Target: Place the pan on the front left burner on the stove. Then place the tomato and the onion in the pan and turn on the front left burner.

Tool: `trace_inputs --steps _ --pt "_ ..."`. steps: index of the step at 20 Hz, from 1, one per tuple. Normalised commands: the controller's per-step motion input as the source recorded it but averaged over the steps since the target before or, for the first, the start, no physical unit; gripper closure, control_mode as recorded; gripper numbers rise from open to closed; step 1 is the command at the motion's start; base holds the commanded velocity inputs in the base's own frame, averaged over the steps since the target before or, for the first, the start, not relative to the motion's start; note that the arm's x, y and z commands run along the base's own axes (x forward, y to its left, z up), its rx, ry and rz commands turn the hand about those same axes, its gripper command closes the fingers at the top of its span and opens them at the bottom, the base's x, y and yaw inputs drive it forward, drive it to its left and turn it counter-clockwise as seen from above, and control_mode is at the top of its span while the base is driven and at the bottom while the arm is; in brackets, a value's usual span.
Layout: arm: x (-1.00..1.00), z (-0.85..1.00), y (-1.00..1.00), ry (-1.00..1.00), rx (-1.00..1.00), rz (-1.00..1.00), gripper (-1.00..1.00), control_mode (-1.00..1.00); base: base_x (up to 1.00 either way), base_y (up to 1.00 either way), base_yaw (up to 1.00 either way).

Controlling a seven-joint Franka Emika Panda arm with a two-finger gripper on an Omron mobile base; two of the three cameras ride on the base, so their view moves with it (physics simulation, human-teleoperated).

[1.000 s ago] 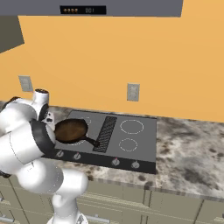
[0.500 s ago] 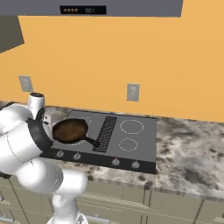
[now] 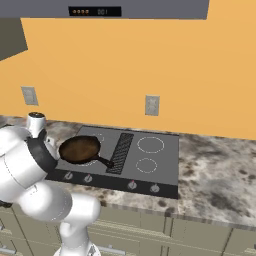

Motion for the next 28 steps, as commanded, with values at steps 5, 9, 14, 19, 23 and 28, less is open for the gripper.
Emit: trace_inputs --steps 5,9,14,19,23,28 --pt "-0.26 -0.2 0.0 0.0 0.0 -0.08 -1.0 -1.0 0.0 0.0 0.0" --pt "-0.04 -0.08 0.13 -0.01 -0.01 -0.06 -1.0 -1.0 0.0 0.0 0.0" --pt "0.0 -0.07 0.08 -0.04 -0.01 -0.05 -1.0 -1.0 0.0 0.0 0.0" --pt "0.0 -0.12 -0.01 -0.01 -0.01 -0.06 -1.0 -1.0 0.0 0.0 0.0" --pt "0.0 -0.13 -0.1 0.0 0.0 -0.06 -1.0 -1.0 0.0 0.0 0.0" --pt "0.01 -0.08 -0.11 0.0 0.0 -0.05 -1.0 -1.0 0.0 0.0 0.0"
